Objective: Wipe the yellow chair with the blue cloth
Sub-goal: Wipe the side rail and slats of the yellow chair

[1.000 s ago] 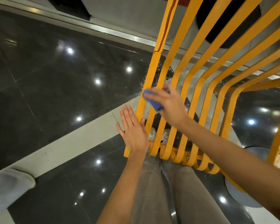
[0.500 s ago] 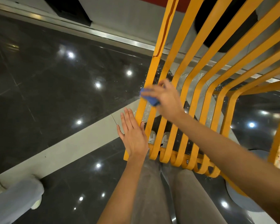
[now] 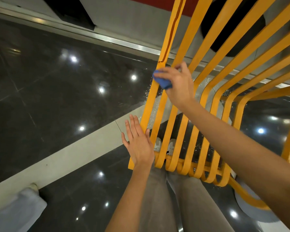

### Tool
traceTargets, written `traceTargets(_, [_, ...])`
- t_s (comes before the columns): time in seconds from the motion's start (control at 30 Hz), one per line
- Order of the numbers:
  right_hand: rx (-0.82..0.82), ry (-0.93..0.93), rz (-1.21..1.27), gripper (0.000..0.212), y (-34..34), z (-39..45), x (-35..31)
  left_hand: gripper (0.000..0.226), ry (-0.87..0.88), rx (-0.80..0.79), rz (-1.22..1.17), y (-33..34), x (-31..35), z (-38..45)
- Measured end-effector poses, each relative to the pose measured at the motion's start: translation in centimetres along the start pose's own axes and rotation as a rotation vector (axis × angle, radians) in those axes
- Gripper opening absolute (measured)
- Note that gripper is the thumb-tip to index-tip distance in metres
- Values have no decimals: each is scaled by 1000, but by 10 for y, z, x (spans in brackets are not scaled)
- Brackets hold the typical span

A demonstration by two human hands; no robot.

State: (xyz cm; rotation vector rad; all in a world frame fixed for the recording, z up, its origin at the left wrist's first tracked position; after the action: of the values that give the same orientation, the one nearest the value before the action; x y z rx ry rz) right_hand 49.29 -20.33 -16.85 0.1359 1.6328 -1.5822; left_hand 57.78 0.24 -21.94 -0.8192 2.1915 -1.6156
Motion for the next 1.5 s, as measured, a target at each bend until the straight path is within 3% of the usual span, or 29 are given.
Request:
traceTargets(0.1, [-13,25,20,48,16,14,-11,64,12,7,1,1,-1,0])
traceTargets(0.33, [-331,-85,180,50,7,-52,-16,61,41,-37,-142,-20,11,5])
traceTargets(0.5, [11,23,104,40,-28,13,15,65,326,19,-246,-53,67,58])
traceTargets(0.67, [207,-71,-14,34,-29,53,17,68,261,55,-206,-44,90,95])
traceTargets(0.73, [202,-112,3,37,-13,42,14,70,238,107,-193,-37,88,96])
traceTargets(0.9, [3,-212,-29,46,-1,-4,17,64,229,108,-241,-29,83,96])
traceTargets(1.1, [291,-187,-109,34,-31,67,17,64,204,94,-282,-34,80,96])
traceTargets(1.23, [36,-197,-45,54,1,15,12,62,141,100,-172,-30,72,86])
traceTargets(1.33, [-75,-231,-74,52,-6,1,20,62,94,87,-56,-23,62,70])
traceTargets(1.5, [254,-233,-130,33,-34,70,26,59,116,81,-29,-17,61,68])
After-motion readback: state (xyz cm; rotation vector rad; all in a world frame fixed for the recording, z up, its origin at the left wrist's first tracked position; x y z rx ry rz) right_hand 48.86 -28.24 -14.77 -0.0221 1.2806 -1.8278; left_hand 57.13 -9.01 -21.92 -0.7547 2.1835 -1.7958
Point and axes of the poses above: each hand's wrist, its own z-axis towards the middle knuckle, its own y-axis out of the palm, x = y × z, the point moved 3 cm from there along z, towards the middle knuckle, and after that the axes turned 10 degrees about z, right-handed, at the moved point
